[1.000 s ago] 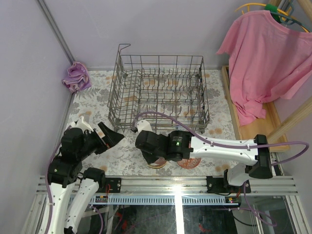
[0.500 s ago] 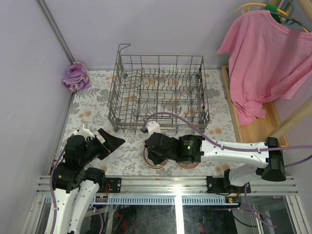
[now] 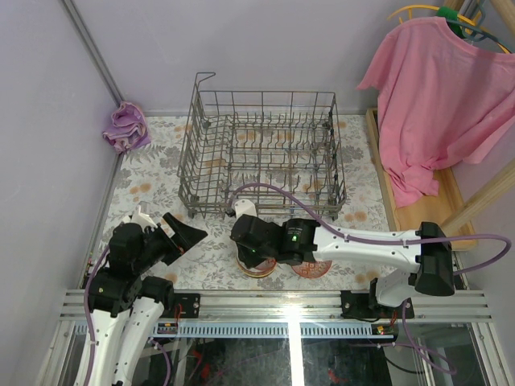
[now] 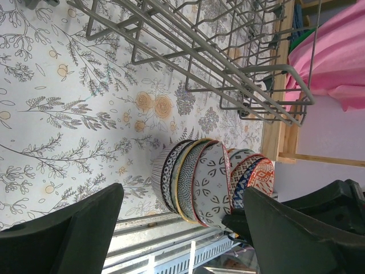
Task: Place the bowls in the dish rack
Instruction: Adjust the bowl at the center of the board, then pick up the bowl from the center of the board.
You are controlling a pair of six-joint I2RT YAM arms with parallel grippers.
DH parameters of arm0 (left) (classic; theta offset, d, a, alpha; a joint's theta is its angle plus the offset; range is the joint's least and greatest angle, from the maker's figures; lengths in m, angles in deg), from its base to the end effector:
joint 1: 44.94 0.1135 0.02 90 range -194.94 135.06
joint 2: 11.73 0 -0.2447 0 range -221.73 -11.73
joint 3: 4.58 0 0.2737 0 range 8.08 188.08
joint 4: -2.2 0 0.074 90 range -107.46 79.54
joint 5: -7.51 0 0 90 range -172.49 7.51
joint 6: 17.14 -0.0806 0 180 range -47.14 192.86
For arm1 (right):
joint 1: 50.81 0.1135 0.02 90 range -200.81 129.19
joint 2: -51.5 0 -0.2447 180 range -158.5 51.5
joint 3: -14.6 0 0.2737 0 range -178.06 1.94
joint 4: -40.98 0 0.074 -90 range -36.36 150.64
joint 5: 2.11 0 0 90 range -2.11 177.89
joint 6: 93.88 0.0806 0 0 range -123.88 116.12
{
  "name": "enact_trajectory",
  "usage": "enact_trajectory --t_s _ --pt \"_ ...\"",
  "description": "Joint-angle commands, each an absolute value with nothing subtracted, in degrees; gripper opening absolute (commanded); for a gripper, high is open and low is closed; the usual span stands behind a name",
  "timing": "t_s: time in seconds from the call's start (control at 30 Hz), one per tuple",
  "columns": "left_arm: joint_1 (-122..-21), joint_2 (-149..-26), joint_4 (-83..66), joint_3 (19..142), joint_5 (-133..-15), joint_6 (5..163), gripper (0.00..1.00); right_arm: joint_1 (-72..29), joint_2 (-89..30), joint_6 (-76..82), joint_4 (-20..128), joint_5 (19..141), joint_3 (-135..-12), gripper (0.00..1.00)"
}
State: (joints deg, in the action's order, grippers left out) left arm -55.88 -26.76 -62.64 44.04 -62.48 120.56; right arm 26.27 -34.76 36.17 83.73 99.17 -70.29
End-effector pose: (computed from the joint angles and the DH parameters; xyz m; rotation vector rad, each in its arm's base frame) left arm 0.1319 -0.0536 0.2507 -0.4921 2.1822 -0.9560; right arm 0.1020 0.3742 0.2446 -0.6831 2.3633 0.7610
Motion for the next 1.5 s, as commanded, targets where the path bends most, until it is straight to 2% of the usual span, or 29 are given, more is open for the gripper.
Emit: enact_trajectory --t_s 0.0,0.1,0.3,0.4,1.03,1.27,1.47 --pt "-56.15 -26.90 -64.16 43.82 -50.23 120.68 0.85 26.10 -36.07 36.45 83.90 98.88 -74.36 0.09" --pt "-56.19 -26.78 -64.16 43.59 -50.31 120.54 0.85 26.10 -36.63 36.51 84.69 98.87 -75.03 0.13" --pt "-56.15 -26.85 -64.16 43.50 -50.55 120.24 0.85 26.16 -37.62 36.50 88.10 99.59 -76.94 0.30" --pt "-56.09 -26.85 -64.14 43.41 -50.61 120.07 0.85 26.31 -38.35 36.41 89.68 100.11 -77.95 0.33" --pt "-56.18 -26.11 -64.25 43.41 -50.68 119.88 0.86 29.32 -52.63 35.45 106.95 106.93 -90.92 0.37" --pt "-56.15 -26.20 -64.25 43.84 -50.50 119.64 0.86 29.35 -52.94 35.34 106.36 106.25 -91.23 0.27" --pt "-56.15 -26.00 -64.43 43.78 -50.66 119.53 0.86 29.43 -51.64 34.99 105.02 105.47 -91.14 0.27"
